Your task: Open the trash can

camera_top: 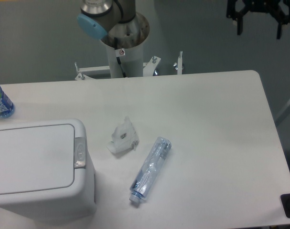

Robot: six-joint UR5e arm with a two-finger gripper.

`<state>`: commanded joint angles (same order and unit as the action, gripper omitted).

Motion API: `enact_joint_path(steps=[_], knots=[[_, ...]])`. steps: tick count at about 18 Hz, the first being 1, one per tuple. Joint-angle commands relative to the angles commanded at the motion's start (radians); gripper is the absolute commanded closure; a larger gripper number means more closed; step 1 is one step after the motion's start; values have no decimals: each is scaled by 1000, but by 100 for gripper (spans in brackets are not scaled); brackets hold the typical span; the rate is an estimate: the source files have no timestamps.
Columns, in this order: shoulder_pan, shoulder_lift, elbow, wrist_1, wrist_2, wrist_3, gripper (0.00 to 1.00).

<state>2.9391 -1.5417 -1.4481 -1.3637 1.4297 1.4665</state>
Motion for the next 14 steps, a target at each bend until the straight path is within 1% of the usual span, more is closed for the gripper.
enact_joint_path(steps=[4, 6, 7, 9, 12, 14], knots=[[-3, 3, 2, -2, -8, -15, 0], [-32, 0, 0, 0, -17, -52, 0], [-52, -5, 0, 0, -17, -101, 0], [-101, -11, 0, 14, -17, -269, 0], [-216, -41, -3, 55, -15, -544, 0], [-277, -73, 0, 55, -17, -741, 0]])
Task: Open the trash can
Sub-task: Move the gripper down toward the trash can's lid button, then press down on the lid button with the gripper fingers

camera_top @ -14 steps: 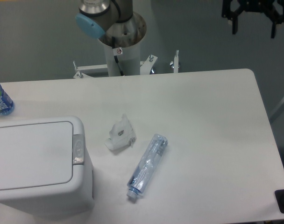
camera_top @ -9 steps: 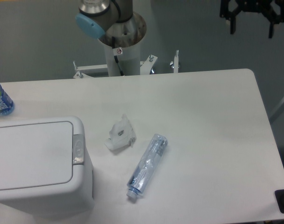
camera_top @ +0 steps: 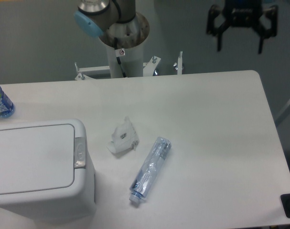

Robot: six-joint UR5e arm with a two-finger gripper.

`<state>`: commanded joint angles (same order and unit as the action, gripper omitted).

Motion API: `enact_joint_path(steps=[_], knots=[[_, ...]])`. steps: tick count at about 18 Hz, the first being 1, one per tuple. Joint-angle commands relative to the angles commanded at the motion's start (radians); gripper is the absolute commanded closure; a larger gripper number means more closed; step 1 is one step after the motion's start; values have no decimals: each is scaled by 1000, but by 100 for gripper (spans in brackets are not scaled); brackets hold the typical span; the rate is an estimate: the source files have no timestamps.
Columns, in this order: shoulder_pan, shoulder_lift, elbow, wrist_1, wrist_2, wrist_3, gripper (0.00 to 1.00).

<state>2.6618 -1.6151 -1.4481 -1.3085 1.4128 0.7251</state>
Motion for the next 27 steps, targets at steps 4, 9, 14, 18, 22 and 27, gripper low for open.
enact_joint_path(steps=[4, 9, 14, 18, 22, 27], knots=[[-120, -46, 9, 12, -37, -269, 0], [-157, -84, 3, 66, -231, -499, 0], [-246, -146, 12, 178, -235, -567, 0], [-321, -196, 6, 322, -235, -645, 0], [-352, -213, 6, 331, -235, -654, 0], [-356, -223, 3, 331, -233, -653, 0]])
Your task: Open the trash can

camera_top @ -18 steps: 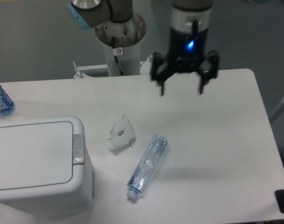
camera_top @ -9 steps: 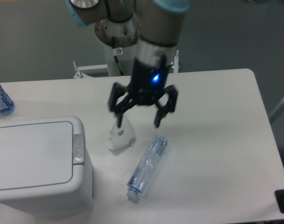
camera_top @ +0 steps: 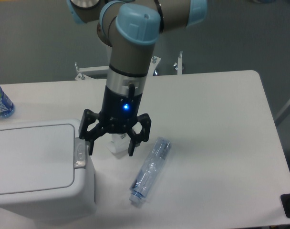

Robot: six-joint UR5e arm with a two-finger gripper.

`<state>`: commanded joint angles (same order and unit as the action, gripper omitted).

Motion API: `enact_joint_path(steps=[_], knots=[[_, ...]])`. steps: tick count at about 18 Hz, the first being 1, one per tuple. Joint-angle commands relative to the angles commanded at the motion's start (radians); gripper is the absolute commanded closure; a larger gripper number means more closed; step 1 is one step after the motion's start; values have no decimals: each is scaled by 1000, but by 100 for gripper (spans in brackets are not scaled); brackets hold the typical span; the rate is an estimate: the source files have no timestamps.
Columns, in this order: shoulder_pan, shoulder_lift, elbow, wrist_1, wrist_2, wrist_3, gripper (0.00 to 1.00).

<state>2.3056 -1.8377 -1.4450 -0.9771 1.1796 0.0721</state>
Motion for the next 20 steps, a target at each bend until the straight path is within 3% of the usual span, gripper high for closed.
enact_joint_path(steps=[20], knots=[[-20, -20, -2, 2, 0, 0, 0]])
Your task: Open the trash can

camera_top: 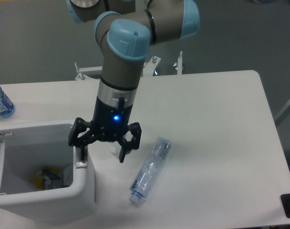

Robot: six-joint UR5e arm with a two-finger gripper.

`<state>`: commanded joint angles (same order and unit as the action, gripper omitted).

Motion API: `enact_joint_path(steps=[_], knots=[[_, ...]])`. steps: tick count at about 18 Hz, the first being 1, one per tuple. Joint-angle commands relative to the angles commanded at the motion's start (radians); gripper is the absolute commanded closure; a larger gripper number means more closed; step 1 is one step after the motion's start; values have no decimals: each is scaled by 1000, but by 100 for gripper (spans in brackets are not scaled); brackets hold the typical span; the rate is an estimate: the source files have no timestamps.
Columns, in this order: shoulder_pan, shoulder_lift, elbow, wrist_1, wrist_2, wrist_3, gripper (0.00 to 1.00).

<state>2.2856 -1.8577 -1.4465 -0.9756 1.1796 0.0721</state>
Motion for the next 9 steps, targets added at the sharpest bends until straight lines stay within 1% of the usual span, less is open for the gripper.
enact_joint_path(steps=[3, 5, 6, 9], knots=[[0, 3, 18, 0, 3, 2, 0], [3, 6, 67, 30, 14, 5, 0], [12, 8, 87, 46, 38, 8, 0], [60, 26, 115, 51, 184, 29, 0]])
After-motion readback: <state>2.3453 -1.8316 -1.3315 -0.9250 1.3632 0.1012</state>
